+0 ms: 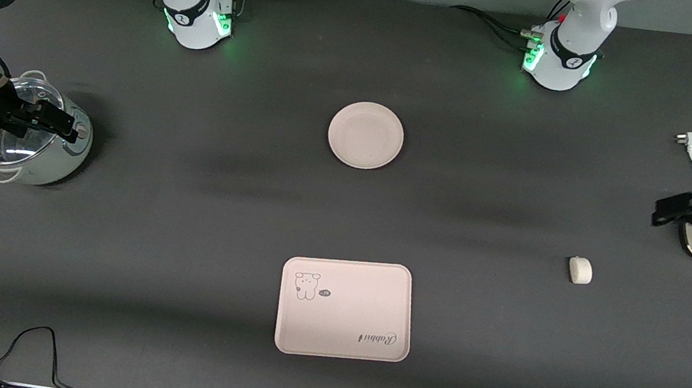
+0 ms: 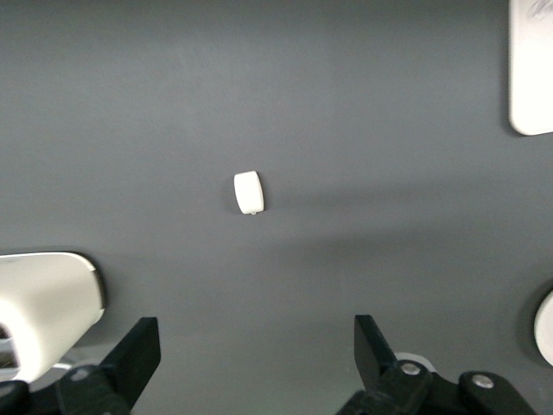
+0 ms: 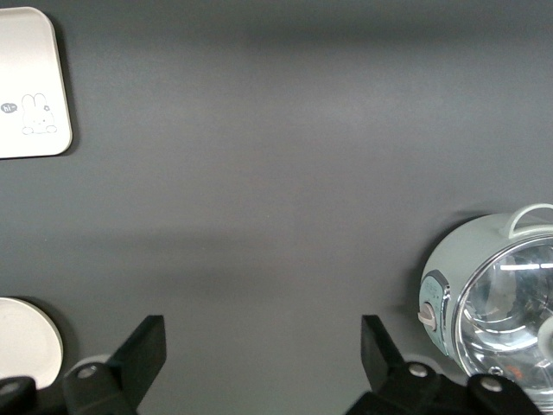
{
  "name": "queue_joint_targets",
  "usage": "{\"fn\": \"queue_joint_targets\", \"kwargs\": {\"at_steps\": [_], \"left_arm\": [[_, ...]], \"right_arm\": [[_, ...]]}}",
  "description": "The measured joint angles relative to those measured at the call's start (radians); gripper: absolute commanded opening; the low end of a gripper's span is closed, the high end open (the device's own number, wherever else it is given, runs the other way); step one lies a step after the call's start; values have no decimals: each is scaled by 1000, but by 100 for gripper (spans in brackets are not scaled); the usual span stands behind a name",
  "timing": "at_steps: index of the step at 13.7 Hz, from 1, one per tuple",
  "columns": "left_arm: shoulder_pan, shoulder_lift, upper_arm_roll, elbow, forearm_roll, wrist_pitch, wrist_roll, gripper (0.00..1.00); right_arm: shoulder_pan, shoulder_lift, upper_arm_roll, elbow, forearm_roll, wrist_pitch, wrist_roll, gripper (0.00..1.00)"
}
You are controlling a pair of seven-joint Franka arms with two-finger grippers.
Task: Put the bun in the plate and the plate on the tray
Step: 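Reach the white bun and close the left gripper on it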
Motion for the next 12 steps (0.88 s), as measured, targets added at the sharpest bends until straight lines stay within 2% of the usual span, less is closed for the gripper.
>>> {"fn": "queue_joint_targets", "kwargs": {"at_steps": [2,4,7,8,12], "left_arm": [[5,108,3,-97,48,224,0,100],[25,182,6,-235,63,475,0,100],[57,228,11,-395,67,682,0,99],[59,242,16,-426,67,717,0,95],[60,287,22,-459,67,783,0,40]], "right_arm": [[0,2,0,4,0,-7,0,100],[0,3,0,4,1,-14,-2,100],[0,4,-2,5,1,-28,-3,100],[0,5,-2,5,1,-28,-3,100],[0,10,-2,5,1,-49,-8,100]]}}
